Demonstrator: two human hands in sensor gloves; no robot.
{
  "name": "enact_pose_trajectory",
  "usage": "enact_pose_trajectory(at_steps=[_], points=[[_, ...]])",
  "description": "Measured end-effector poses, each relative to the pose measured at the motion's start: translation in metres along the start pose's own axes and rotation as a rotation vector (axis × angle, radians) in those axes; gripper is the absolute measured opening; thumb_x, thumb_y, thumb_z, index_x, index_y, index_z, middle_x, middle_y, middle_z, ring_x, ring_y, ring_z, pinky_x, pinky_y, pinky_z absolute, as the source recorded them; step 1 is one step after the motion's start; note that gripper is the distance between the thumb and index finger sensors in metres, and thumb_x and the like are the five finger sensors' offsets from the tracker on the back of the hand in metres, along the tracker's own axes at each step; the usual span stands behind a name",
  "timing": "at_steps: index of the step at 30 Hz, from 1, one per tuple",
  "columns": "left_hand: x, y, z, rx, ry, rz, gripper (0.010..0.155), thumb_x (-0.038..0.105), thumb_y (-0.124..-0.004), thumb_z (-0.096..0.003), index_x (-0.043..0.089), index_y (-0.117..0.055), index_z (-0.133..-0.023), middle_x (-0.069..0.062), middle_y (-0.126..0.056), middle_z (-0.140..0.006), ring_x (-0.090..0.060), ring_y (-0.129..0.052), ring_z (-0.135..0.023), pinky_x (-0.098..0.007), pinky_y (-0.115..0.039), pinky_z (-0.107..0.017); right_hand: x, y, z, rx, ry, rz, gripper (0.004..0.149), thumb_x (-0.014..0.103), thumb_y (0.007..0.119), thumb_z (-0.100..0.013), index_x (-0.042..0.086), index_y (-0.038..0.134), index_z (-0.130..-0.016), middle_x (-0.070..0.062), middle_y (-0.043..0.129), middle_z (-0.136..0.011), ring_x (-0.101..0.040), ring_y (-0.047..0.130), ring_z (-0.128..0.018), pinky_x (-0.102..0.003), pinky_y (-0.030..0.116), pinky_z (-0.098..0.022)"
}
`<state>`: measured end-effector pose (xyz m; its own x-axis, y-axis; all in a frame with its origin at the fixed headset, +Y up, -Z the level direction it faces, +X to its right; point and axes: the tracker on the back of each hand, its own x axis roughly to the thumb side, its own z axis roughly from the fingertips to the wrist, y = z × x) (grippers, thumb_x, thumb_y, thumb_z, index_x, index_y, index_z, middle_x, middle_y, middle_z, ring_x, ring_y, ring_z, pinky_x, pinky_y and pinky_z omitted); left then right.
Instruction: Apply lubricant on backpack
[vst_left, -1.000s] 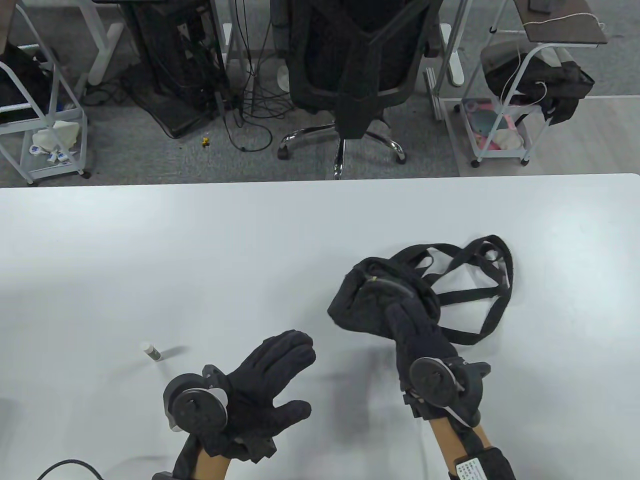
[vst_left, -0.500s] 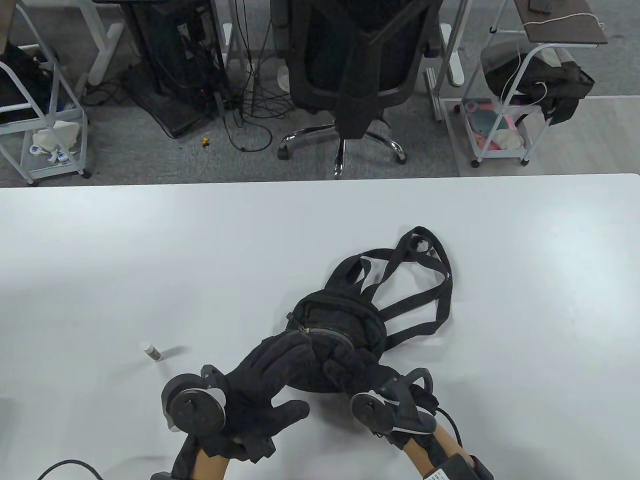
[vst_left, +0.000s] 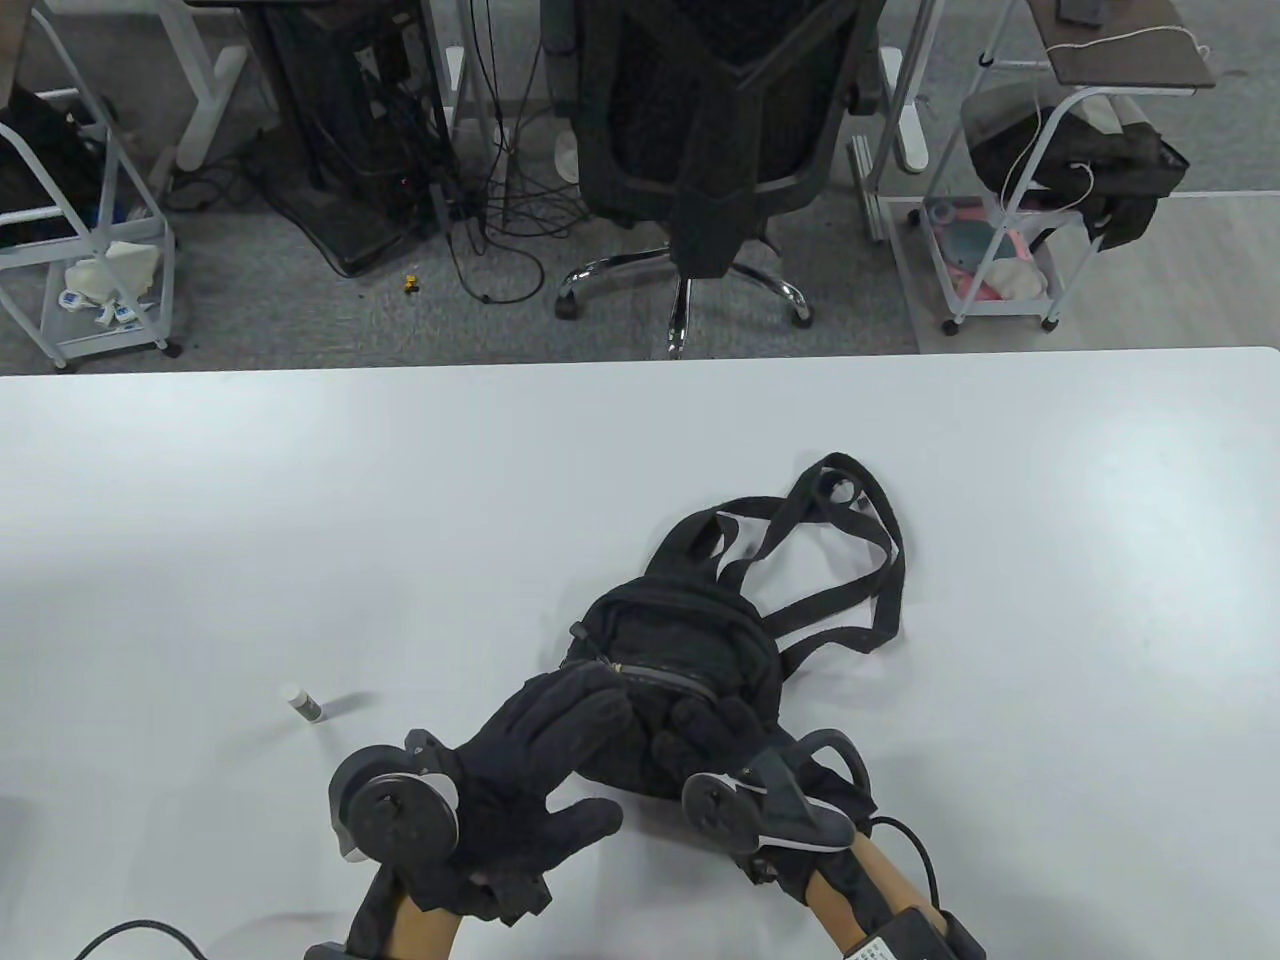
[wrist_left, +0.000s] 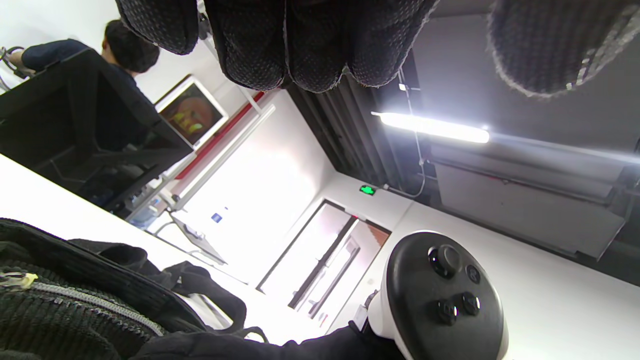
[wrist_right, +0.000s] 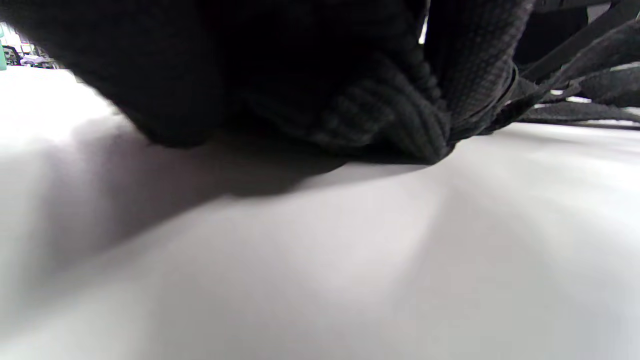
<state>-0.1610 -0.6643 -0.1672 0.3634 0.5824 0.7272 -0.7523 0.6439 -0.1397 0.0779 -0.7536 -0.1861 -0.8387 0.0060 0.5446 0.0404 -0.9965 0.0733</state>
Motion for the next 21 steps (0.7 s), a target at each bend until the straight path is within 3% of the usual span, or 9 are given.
enact_pose_trajectory(at_steps=[5,15,21], points=[[-0.002,0.001,0.000,0.011,0.005,0.009,0.082,0.068,-0.075,-0.0433,0.021,-0.065,-0.109,-0.013,-0.060,-0.115,-0.048,-0.073,-0.102,-0.069,-0.059,-0.072,-0.015,-0.018,0.008,-0.017,-0.015,-0.140,0.074,0.054,0.093,-0.041,0.042,0.058,-0.105,0.000,0.054,-0.115,-0.045,0.067,-0.107,-0.066,0.072,-0.066],[-0.003,0.002,0.000,0.015,0.016,0.009,0.082,0.068,-0.075,-0.0436,0.021,-0.063,-0.110,-0.014,-0.060,-0.116,-0.048,-0.072,-0.102,-0.070,-0.058,-0.072,-0.042,-0.063,0.048,-0.269,-0.044,-0.450,0.076,0.060,0.088,-0.042,0.043,0.052,-0.107,0.000,0.051,-0.117,-0.047,0.060,-0.110,-0.068,0.063,-0.069],[-0.004,-0.001,-0.001,0.005,0.017,0.015,0.084,0.069,-0.075,-0.0432,0.021,-0.060,-0.111,-0.014,-0.055,-0.117,-0.048,-0.071,-0.103,-0.069,-0.058,-0.072,-0.051,-0.078,0.065,-0.394,-0.083,-0.569,0.079,0.060,0.089,-0.042,0.044,0.049,-0.108,-0.002,0.048,-0.118,-0.045,0.059,-0.112,-0.070,0.059,-0.070]])
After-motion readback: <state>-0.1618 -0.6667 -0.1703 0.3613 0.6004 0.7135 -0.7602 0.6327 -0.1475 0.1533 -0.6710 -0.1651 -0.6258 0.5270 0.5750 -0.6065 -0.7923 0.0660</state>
